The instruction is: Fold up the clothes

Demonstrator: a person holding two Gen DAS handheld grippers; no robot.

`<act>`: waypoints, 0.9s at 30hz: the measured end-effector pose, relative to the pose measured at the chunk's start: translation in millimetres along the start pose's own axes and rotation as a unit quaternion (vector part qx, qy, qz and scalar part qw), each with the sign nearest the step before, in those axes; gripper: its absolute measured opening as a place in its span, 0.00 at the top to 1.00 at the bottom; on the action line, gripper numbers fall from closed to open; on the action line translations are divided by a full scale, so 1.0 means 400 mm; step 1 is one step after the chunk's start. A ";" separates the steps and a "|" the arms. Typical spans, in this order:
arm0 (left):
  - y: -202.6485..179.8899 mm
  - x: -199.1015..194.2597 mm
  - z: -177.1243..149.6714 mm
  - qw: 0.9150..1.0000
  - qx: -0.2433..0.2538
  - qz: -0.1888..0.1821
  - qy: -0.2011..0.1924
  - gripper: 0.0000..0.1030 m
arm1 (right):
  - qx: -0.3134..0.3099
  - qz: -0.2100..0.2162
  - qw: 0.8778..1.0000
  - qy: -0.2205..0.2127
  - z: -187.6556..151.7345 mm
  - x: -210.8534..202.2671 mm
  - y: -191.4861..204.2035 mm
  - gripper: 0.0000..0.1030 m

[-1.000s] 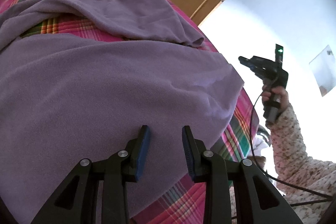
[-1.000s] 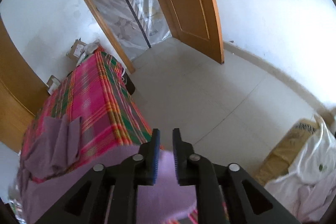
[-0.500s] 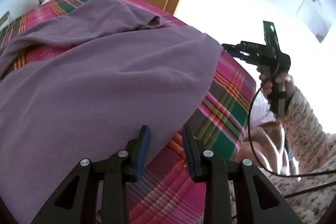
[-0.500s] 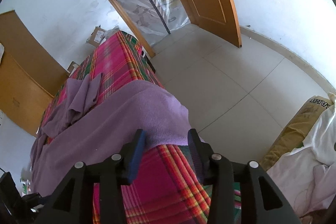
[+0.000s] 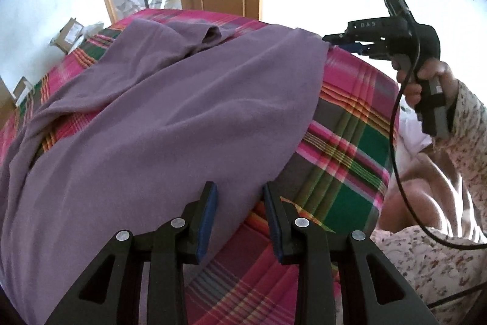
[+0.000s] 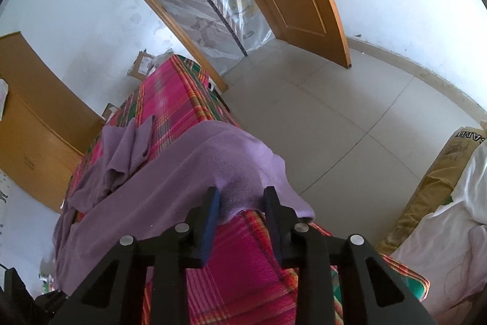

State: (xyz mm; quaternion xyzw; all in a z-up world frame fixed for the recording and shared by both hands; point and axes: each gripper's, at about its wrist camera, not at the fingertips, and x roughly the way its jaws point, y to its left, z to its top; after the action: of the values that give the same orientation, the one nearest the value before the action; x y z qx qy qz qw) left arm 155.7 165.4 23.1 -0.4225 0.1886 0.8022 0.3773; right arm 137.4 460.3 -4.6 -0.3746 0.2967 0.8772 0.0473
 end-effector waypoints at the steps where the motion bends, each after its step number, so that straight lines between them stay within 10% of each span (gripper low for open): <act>1: 0.006 -0.001 0.000 1.000 -0.004 -0.006 0.000 0.68 | 0.001 -0.002 1.000 -0.003 0.001 -0.001 0.001 0.77; 6: 0.021 -0.012 -0.009 1.000 -0.022 -0.014 -0.011 0.95 | -0.004 -0.010 1.000 -0.020 0.010 -0.019 0.011 0.92; 14: 0.014 -0.071 -0.016 0.994 -0.036 -0.090 -0.041 0.99 | -0.010 -0.008 0.999 -0.038 0.019 -0.080 0.027 0.93; 27: 0.042 -0.101 -0.043 0.993 -0.070 -0.079 -0.046 0.92 | -0.018 -0.061 0.998 -0.021 -0.018 -0.059 0.018 0.88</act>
State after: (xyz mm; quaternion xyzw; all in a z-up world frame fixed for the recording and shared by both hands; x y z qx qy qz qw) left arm 166.2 125.9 46.2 -0.4241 0.0802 0.7997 0.4174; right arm 156.5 453.6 11.0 -0.3744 0.2561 0.8856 0.0998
